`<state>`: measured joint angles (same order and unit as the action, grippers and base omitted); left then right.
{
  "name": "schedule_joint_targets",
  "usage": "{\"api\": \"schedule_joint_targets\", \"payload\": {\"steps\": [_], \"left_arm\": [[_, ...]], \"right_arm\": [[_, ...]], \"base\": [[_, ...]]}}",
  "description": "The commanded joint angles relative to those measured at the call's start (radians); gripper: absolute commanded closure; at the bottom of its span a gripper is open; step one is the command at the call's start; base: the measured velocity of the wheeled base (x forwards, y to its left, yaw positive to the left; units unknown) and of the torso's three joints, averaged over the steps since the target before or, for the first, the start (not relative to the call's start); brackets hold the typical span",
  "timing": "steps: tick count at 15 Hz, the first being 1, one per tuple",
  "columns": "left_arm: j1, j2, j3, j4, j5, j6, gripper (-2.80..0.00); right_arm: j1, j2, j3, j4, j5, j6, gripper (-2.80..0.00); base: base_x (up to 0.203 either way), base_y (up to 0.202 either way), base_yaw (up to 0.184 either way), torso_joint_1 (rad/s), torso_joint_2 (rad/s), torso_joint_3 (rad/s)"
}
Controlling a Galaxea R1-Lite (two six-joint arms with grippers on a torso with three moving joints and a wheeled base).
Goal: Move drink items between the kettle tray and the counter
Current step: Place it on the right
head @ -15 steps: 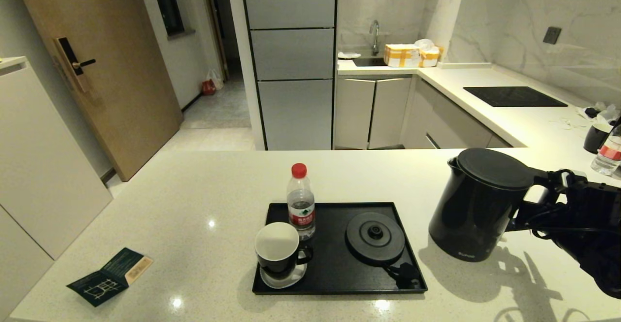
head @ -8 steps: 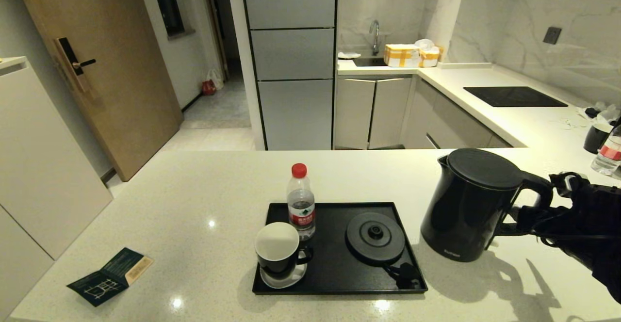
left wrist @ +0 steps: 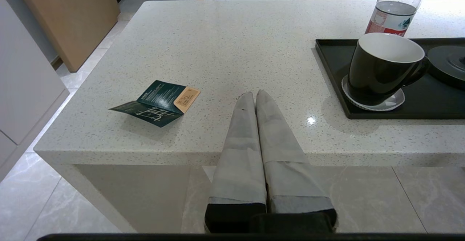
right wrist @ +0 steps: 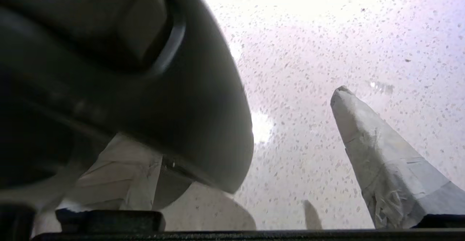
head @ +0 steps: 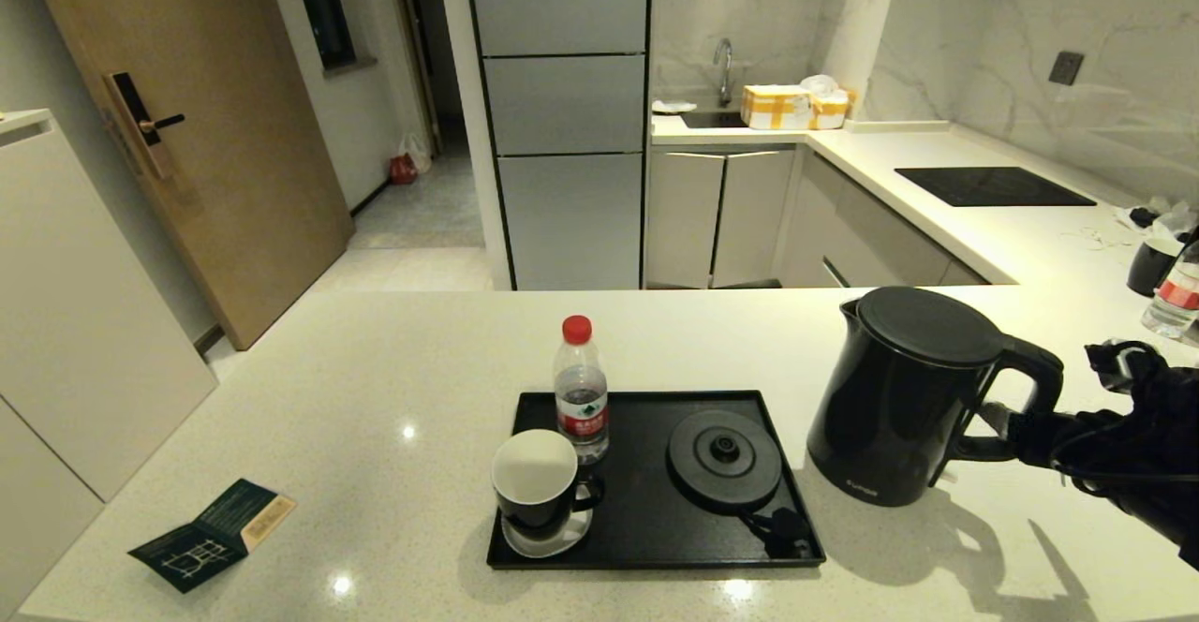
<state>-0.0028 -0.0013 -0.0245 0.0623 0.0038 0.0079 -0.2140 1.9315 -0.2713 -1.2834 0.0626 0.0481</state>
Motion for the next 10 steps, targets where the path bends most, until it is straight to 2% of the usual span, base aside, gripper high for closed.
{"api": "schedule_joint_targets", "payload": {"steps": [1, 7, 10], "left_arm": [[0.0, 0.0, 0.0, 0.001, 0.001, 0.001, 0.0], [0.0, 0.0, 0.0, 0.001, 0.001, 0.001, 0.0], [0.001, 0.0, 0.0, 0.001, 0.001, 0.0, 0.0]], "right_arm": [[0.001, -0.029, 0.021, -0.004, 0.015, 0.0, -2.8], [0.002, -0.227, 0.142, 0.042, 0.101, -0.001, -2.8], [0.004, -0.355, 0.176, 0.074, 0.113, -0.002, -2.8]], "base": [[0.0, 0.0, 0.0, 0.0, 0.0, 0.0], [0.0, 0.0, 0.0, 0.0, 0.0, 0.0], [0.0, 0.0, 0.0, 0.0, 0.0, 0.0]]}}
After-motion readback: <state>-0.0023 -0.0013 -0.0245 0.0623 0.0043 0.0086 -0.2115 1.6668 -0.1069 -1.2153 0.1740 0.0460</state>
